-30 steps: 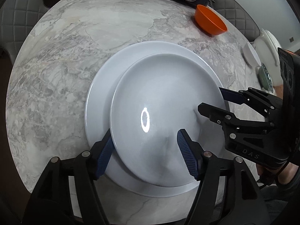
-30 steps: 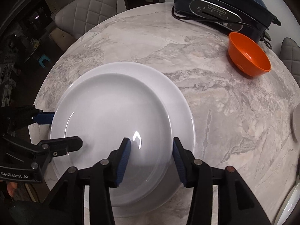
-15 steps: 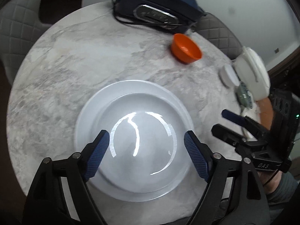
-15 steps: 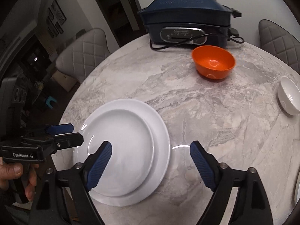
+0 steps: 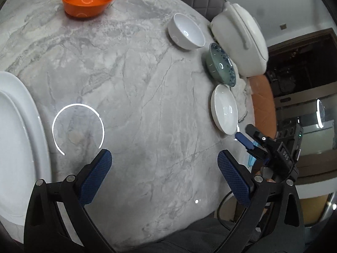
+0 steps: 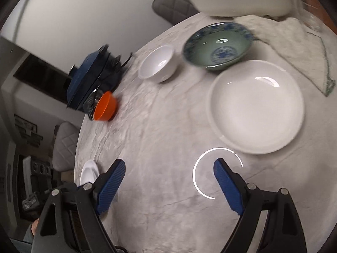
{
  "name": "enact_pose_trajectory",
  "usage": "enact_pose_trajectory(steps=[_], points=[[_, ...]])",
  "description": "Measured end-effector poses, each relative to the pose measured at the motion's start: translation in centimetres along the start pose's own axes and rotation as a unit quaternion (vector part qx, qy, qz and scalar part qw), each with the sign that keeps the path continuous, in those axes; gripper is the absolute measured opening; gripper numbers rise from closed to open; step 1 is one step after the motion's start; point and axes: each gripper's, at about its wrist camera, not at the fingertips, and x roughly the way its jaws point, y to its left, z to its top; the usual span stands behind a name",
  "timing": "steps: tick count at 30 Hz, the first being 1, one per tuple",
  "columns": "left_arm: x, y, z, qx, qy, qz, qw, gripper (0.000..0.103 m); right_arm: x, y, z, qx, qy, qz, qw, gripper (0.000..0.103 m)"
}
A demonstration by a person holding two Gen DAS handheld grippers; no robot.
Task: Organize plates and bowls
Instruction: 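Grasp the rim of the white plate beside the green bowl, left gripper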
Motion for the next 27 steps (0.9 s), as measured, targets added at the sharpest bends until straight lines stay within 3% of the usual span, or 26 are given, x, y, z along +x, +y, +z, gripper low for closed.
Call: enact_pose_trajectory(steps=[7, 10, 12, 15, 18, 23, 27], points=[[8.6, -6.4, 1.4, 0.029, 0.023, 0.059, 0.9976, 0.101, -3.8, -10.9, 4.9, 0.036, 0.013, 0.016, 0.999, 0.086], [12.4, -8.9, 2.7, 0.052, 0.029, 0.074, 0.9955, 0.1, -3.3, -13.8, 6.4, 0.039, 0.043, 0.031, 0.998, 0.078], [14.3, -10.7, 3.6, 0.076, 0.027, 0.08, 0.9935, 0.1, -2.7, -15.0, 7.0, 0.04, 0.061, 0.038, 0.997, 0.066], [16.5, -13.0, 4.9, 0.113, 0.025, 0.071, 0.9907, 0.1, -1.4, -16.5, 7.8, 0.039, 0.088, 0.049, 0.994, 0.056], [18.5, -14.4, 6.2, 0.125, 0.035, 0.051, 0.9902, 0.098, -0.3, -17.5, 8.4, 0.039, 0.103, 0.06, 0.992, 0.053], [20.4, -15.6, 8.5, 0.131, 0.039, 0.05, 0.9894, 0.094, 0.4, -18.6, 9.4, 0.041, 0.109, 0.09, 0.989, 0.047], [21.7, -15.5, 9.5, 0.129, 0.06, 0.045, 0.9888, 0.06, 0.6, -19.3, 10.1, 0.038, 0.114, 0.101, 0.988, 0.043]])
